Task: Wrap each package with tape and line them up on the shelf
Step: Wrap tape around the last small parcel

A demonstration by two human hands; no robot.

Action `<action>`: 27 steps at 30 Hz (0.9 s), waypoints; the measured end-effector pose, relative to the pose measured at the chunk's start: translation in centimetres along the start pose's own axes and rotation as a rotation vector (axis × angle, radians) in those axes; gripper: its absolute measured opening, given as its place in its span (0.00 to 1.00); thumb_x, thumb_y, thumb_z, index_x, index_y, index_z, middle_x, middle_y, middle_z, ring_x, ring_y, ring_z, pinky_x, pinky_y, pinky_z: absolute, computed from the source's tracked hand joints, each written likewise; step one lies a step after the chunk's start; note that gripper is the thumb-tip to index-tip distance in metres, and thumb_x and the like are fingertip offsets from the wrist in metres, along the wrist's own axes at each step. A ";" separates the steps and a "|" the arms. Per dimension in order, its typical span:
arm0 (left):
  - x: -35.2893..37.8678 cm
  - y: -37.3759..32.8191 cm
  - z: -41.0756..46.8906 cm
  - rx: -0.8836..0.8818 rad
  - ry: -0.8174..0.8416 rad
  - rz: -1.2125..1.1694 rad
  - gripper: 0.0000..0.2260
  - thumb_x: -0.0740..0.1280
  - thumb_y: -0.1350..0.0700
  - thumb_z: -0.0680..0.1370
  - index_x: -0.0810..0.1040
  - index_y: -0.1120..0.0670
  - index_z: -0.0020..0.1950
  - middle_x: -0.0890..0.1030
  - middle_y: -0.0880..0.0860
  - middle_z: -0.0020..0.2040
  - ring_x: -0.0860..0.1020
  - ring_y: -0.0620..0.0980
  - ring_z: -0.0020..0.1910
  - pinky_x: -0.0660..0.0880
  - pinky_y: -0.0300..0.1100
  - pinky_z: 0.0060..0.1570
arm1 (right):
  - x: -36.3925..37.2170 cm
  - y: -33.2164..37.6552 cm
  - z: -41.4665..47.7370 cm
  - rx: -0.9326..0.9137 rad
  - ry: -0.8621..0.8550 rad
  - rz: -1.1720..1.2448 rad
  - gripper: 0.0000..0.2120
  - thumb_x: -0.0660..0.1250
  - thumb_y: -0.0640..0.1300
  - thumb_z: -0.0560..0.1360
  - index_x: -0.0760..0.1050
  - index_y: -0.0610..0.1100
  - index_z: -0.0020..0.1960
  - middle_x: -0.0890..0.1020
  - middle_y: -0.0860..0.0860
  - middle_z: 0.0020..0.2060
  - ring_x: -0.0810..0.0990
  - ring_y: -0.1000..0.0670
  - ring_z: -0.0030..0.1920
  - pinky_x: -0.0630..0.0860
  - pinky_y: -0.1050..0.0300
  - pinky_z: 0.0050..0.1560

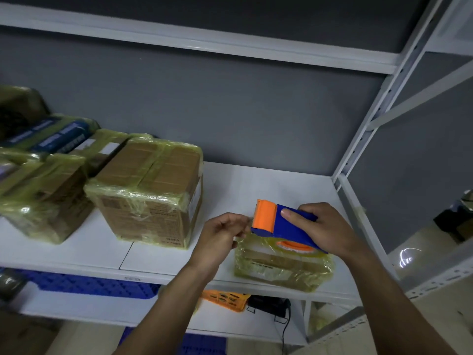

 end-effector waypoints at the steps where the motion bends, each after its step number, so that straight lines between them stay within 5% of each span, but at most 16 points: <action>1: 0.1 -0.1 -0.2 -0.004 -0.002 -0.006 0.09 0.68 0.57 0.81 0.86 0.50 0.45 0.84 0.50 0.41 0.79 0.46 0.41 0.73 0.42 0.43 | -0.1 -0.1 -0.1 -0.006 -0.003 0.003 0.33 0.64 0.73 0.71 0.75 0.42 0.34 0.78 0.48 0.26 0.78 0.52 0.27 0.69 0.66 0.30; 14: -0.8 -0.8 0.5 0.030 -0.077 0.119 0.08 0.71 0.62 0.79 0.86 0.52 0.42 0.85 0.53 0.41 0.78 0.38 0.34 0.73 0.29 0.33 | 0.2 0.8 -0.7 -0.030 -0.012 -0.085 0.30 0.66 0.74 0.71 0.77 0.46 0.35 0.81 0.54 0.28 0.81 0.57 0.30 0.70 0.69 0.31; 22: -3.1 0.3 1.1 -0.052 -0.109 0.095 0.11 0.70 0.65 0.78 0.86 0.51 0.40 0.85 0.48 0.38 0.80 0.39 0.34 0.76 0.33 0.34 | 0.5 2.4 -0.1 0.022 0.018 -0.201 0.31 0.63 0.79 0.66 0.77 0.50 0.38 0.81 0.65 0.31 0.82 0.64 0.34 0.69 0.71 0.31; 27: -5.2 2.6 1.2 -0.092 -0.197 0.058 0.07 0.74 0.60 0.77 0.86 0.52 0.40 0.86 0.51 0.39 0.81 0.42 0.34 0.77 0.34 0.34 | -0.7 1.7 0.2 0.093 -0.015 -0.301 0.33 0.61 0.81 0.62 0.78 0.51 0.40 0.82 0.60 0.30 0.81 0.66 0.33 0.68 0.71 0.30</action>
Point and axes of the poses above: each hand's wrist, its own z-axis towards the middle knuckle, its own x-axis out of the palm, y = z × x, the point moved 1 cm from there along z, towards the middle knuckle
